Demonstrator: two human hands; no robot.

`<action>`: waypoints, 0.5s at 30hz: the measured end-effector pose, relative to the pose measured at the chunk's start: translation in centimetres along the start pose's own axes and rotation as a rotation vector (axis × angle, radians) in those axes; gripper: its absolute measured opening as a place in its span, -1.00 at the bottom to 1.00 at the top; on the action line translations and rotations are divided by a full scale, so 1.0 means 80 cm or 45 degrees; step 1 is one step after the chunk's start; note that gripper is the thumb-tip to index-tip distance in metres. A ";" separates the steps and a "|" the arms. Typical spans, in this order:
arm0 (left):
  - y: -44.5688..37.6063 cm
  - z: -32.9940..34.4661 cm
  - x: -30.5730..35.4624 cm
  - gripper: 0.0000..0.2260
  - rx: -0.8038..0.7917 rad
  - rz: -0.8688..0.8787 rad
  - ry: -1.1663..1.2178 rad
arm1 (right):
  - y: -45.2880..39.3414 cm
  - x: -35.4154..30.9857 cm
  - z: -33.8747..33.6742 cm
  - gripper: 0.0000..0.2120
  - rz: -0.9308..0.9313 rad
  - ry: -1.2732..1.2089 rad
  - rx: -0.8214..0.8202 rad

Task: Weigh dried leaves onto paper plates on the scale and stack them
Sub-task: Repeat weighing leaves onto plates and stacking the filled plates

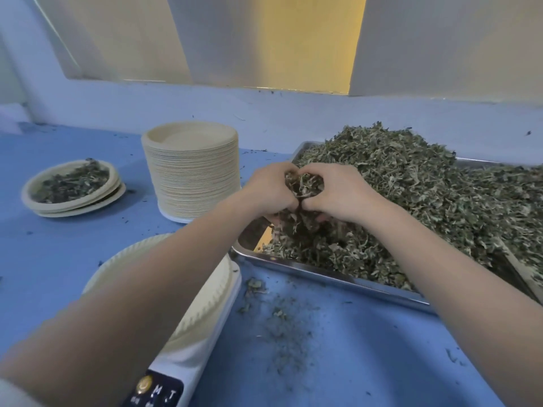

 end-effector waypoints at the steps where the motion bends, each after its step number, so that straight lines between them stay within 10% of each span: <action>1: 0.005 -0.009 0.002 -0.50 0.056 0.024 -0.001 | 0.000 -0.009 -0.002 -0.50 -0.022 -0.004 0.024; 15: 0.128 -0.152 -0.053 -0.67 0.196 -0.163 -0.028 | 0.023 -0.166 0.065 -0.67 -0.312 -0.350 -0.195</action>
Point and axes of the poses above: each hand's wrist, its own y-axis away from the middle knuckle, its own z-axis out of the palm, x = y × z, the point moved 3 cm from there along -y, towards the middle knuckle
